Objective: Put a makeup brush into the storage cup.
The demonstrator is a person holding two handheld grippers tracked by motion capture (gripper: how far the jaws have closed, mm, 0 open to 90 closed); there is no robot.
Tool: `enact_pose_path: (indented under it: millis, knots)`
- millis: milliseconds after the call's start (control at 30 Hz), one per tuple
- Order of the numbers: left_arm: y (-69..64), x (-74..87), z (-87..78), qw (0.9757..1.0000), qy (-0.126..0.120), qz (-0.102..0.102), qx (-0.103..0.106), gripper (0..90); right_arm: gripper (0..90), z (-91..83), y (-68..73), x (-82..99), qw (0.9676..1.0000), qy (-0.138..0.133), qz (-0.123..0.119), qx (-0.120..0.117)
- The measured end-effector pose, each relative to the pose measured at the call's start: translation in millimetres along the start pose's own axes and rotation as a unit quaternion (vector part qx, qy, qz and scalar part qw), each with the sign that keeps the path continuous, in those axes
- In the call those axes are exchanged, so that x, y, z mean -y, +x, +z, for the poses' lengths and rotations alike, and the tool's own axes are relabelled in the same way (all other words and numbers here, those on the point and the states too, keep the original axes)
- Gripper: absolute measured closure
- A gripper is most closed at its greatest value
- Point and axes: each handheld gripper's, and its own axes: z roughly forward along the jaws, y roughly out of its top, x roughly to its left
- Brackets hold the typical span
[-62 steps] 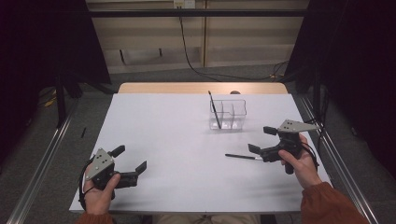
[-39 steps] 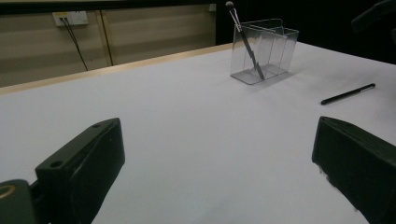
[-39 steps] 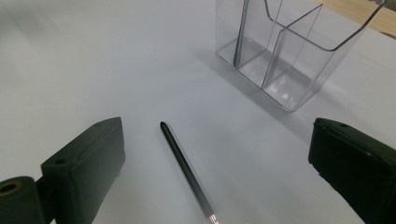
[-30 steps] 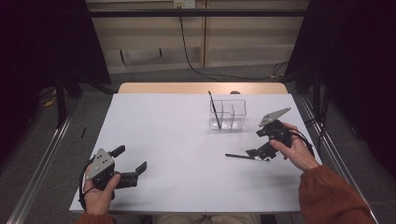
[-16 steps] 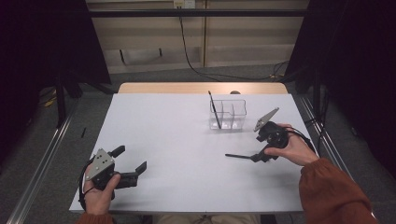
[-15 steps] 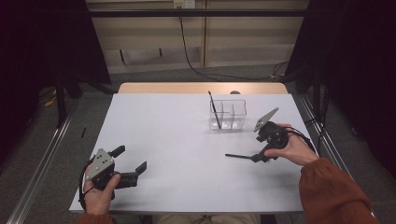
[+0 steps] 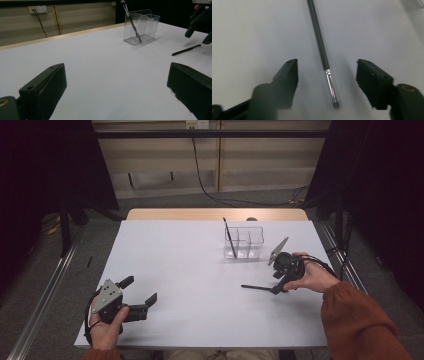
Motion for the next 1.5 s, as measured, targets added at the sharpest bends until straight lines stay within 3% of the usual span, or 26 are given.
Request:
enact_pose_path:
  millis: [233, 400, 600, 667, 867, 1033, 1367, 1500]
  knots:
    - [0.0, 0.1, 0.0, 1.0000, 0.000, -0.001, 0.000, 2.6, 48.0, 9.0, -1.4, 2.1, 0.9991, 0.038, -0.019, -0.006]
    - [-0.1, 0.1, 0.2, 1.0000, -0.001, -0.003, 0.000, 2.6, 54.4, 13.1, -3.4, 4.2, 0.9982, 0.053, -0.025, -0.007]
    - [0.1, 0.1, 0.0, 1.0000, 0.001, 0.002, 0.001, 2.6, 68.9, 18.2, -2.0, 4.1, 0.9975, 0.061, -0.034, -0.010]
    - [0.1, 0.1, 0.0, 1.0000, 0.000, 0.001, 0.000, 2.5, 70.4, 21.0, 0.1, 3.7, 0.9969, 0.064, -0.046, -0.004]
    - [-0.2, 0.2, 0.0, 1.0000, 0.001, 0.003, 0.000, 2.5, 71.6, 21.6, 1.2, 2.4, 0.9962, 0.072, -0.048, 0.002]
    - [-0.5, 0.1, -0.1, 1.0000, 0.001, 0.004, 0.001, 2.6, 72.7, 22.7, 2.9, -0.3, 0.9945, 0.082, -0.065, 0.006]
    - [-0.9, -0.1, -0.8, 1.0000, 0.000, 0.005, 0.001, 2.6, 76.0, 23.8, 3.7, -3.8, 0.9935, 0.096, -0.061, 0.009]
    - [-0.8, -0.1, -0.8, 1.0000, 0.001, 0.004, 0.001, 2.5, 82.6, 23.5, 2.0, -3.7, 0.9939, 0.094, -0.057, 0.006]
